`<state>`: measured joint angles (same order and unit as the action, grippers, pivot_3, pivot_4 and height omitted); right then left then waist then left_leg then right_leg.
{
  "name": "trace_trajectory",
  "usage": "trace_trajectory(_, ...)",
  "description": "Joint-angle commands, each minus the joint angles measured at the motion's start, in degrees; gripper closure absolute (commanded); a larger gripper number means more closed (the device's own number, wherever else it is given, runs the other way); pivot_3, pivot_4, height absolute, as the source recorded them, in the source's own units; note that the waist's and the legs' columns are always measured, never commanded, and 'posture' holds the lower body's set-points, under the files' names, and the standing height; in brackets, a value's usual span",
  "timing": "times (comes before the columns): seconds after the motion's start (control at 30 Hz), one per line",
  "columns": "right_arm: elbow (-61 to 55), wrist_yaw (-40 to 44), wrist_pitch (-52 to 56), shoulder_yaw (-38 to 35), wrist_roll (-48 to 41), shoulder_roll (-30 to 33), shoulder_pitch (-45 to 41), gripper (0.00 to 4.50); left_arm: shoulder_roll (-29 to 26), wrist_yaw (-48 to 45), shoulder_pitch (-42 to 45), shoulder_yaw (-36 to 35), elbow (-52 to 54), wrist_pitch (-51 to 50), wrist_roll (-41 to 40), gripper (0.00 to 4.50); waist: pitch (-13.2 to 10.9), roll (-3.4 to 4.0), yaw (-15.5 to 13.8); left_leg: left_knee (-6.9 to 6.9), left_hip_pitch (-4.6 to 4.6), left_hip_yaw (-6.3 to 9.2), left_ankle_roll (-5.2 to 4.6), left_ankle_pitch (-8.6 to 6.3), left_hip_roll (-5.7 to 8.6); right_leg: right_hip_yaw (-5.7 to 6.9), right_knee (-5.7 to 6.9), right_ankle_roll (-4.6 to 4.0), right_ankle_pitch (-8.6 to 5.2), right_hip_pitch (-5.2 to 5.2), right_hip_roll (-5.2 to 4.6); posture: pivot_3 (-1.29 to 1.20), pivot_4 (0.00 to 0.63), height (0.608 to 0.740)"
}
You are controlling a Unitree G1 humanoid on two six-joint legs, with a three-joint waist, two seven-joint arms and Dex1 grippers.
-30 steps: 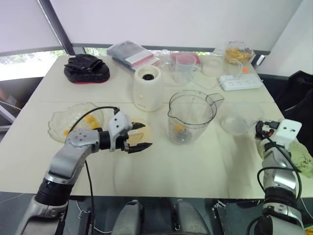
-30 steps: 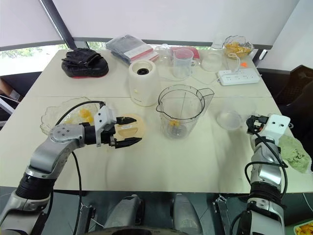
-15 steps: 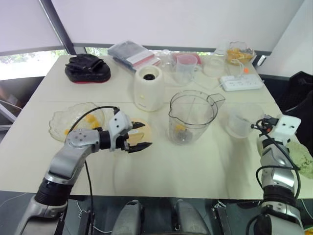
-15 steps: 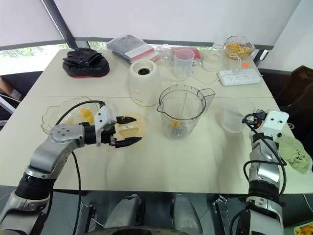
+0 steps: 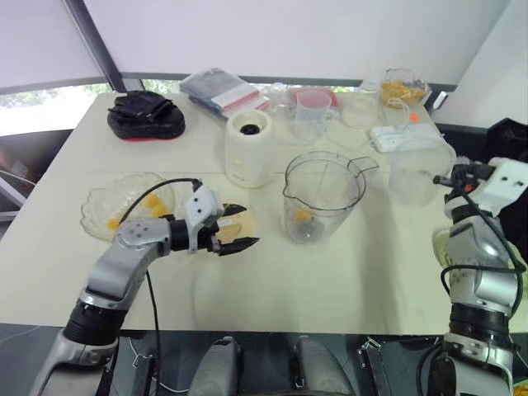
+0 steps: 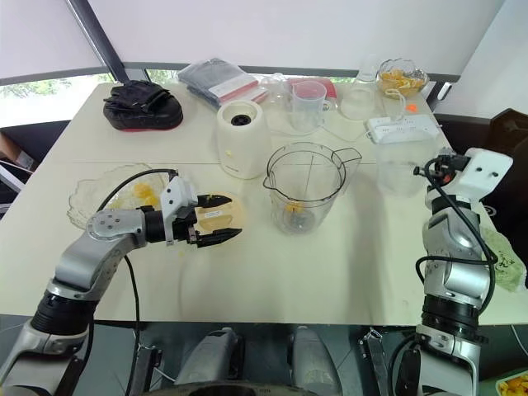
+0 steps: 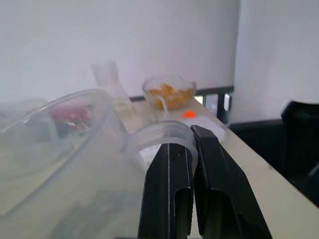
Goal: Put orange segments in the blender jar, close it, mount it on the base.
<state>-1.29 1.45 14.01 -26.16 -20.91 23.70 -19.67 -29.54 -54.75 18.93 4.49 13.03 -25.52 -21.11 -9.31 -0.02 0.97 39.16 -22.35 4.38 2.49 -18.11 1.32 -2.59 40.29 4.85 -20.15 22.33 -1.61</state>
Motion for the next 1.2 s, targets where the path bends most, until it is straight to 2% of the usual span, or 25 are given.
trace_trajectory(0.03, -7.2, -0.7, 3.2, -1.1, -1.4, 3.1, -4.5, 4.47, 1.4, 0.7, 2.2, -4.0, 0.5, 1.0, -4.2, 0.57, 0.0, 0.01, 0.0, 0.00, -0.04, -0.01, 0.00, 0.00, 0.00, 0.00, 0.00, 0.00, 0.00, 0.04, 0.00, 0.00, 0.150, 0.740)
trace_trajectory(0.3, -14.6, 0.0, 12.7, -0.2, -3.6, 7.7, -10.7, 4.47, 2.0, 0.8, 2.3, -5.5, 0.4, 1.4, -6.9, 0.57, 0.0, 0.01, 0.1, -0.04, -0.05, 0.00, -0.02, -0.01, -0.01, 0.00, -0.05, 0.00, 0.00, 0.06, 0.01, 0.00, 0.150, 0.740)
trace_trajectory(0.53, -20.6, 2.6, 18.1, 1.7, -4.0, 10.5, -11.4, 4.47, 3.0, 1.7, 1.9, -4.2, -0.1, 3.1, -5.9, 0.57, 0.0, 0.01, 0.0, -0.04, -0.06, 0.00, -0.02, -0.01, 0.00, 0.00, -0.07, 0.00, 0.00, 0.05, 0.00, 0.00, 0.150, 0.740)
trace_trajectory(0.9, -28.2, 10.2, 16.2, 4.3, 0.7, 16.0, -6.1, 4.47, 3.2, 1.4, 2.7, -3.1, -2.4, 5.6, -4.4, 0.57, 0.0, 0.00, -0.1, -0.04, -0.07, 0.01, -0.04, -0.02, 0.00, 0.01, -0.13, 0.00, 0.00, 0.04, -0.01, 0.00, 0.150, 0.740)
trace_trajectory(1.2, -28.8, 17.2, 10.7, 6.5, 6.5, 21.9, -3.6, 4.47, 4.1, 1.6, 3.6, -4.3, -3.3, 5.5, -6.0, 0.57, 0.0, -0.02, -0.1, -0.04, -0.07, 0.00, -0.04, -0.02, 0.00, 0.01, -0.14, 0.00, 0.00, 0.03, -0.02, 0.00, 0.150, 0.740)
